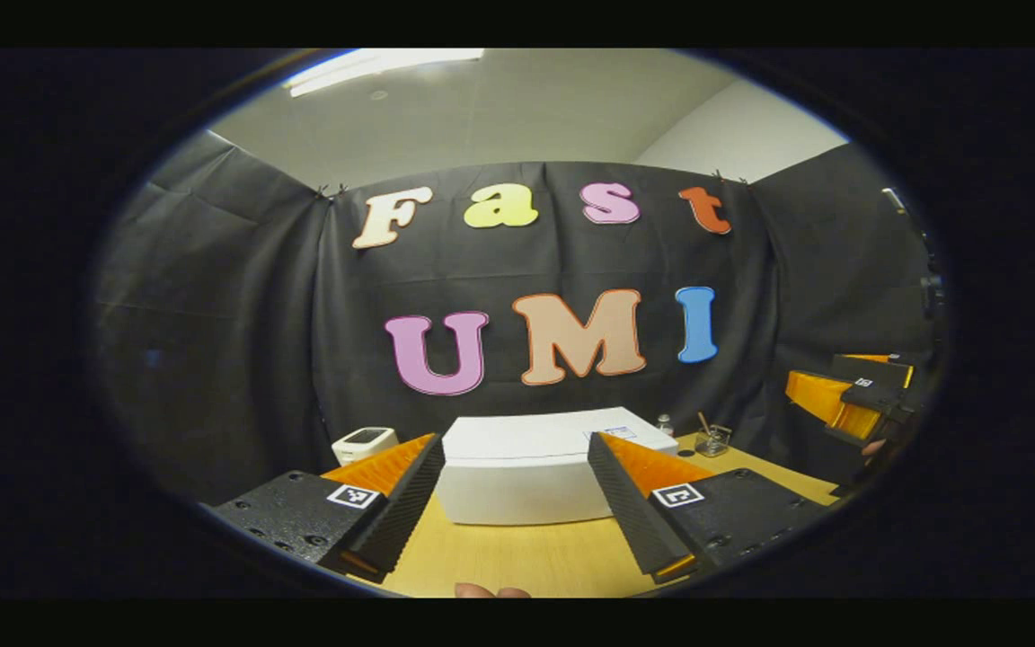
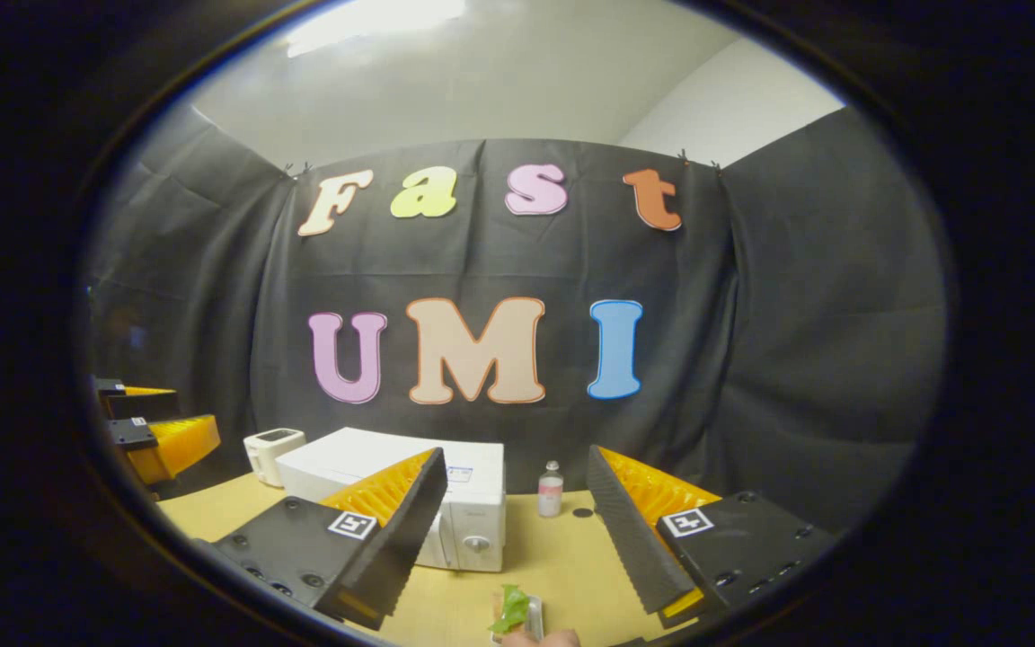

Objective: Open the microwave oven with the left hand, put the food in, and close the microwave oven.

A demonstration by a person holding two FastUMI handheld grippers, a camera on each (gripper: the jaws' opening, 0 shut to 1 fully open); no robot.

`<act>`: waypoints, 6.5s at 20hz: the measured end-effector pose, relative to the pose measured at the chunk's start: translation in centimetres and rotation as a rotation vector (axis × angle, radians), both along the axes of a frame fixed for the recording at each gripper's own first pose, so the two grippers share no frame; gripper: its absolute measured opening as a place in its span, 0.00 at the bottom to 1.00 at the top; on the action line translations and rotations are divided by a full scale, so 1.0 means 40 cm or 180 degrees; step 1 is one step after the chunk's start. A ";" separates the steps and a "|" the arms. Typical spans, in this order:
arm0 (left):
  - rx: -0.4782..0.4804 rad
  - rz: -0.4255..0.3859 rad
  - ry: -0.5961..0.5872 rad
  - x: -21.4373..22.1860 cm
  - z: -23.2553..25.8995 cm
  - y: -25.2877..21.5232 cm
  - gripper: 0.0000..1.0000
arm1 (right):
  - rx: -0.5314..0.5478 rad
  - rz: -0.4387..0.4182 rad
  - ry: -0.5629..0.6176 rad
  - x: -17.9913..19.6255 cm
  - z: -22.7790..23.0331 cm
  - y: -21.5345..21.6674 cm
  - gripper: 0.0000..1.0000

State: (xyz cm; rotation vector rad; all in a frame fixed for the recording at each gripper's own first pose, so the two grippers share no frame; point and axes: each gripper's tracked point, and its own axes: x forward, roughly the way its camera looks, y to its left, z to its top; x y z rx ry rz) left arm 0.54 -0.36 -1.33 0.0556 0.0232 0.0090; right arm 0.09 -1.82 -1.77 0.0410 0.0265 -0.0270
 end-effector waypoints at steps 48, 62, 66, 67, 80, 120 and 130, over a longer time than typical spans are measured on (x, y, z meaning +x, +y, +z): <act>0.0037 -0.0492 0.1226 0.442 -0.749 -0.391 0.93 | -0.0556 -0.0206 0.0067 -0.159 0.011 -0.156 0.96; -0.0148 -0.0592 0.1250 0.463 -0.750 -0.390 0.13 | -0.0565 -0.0252 0.0074 -0.183 0.009 -0.194 0.96; -0.0114 -0.0719 0.1280 0.460 -0.745 -0.390 0.01 | -0.0524 -0.0222 0.0084 -0.182 0.003 -0.186 0.96; -0.0087 -0.0711 0.1334 0.452 -0.748 -0.387 0.01 | -0.0521 -0.0214 0.0078 -0.181 0.002 -0.181 0.96; -0.0209 -0.0830 0.1462 -0.052 -0.703 -0.116 0.00 | -0.0328 0.0324 0.0327 -0.097 -0.141 -0.004 0.97; -0.0415 -0.0229 0.1512 -0.241 -0.702 0.470 0.94 | -0.0242 -0.0434 0.2021 -0.022 -0.883 0.014 1.00; -0.0161 -0.0151 0.1266 -0.316 -0.529 0.503 0.96 | -0.0081 -0.0366 0.2242 -0.022 -0.949 0.028 0.58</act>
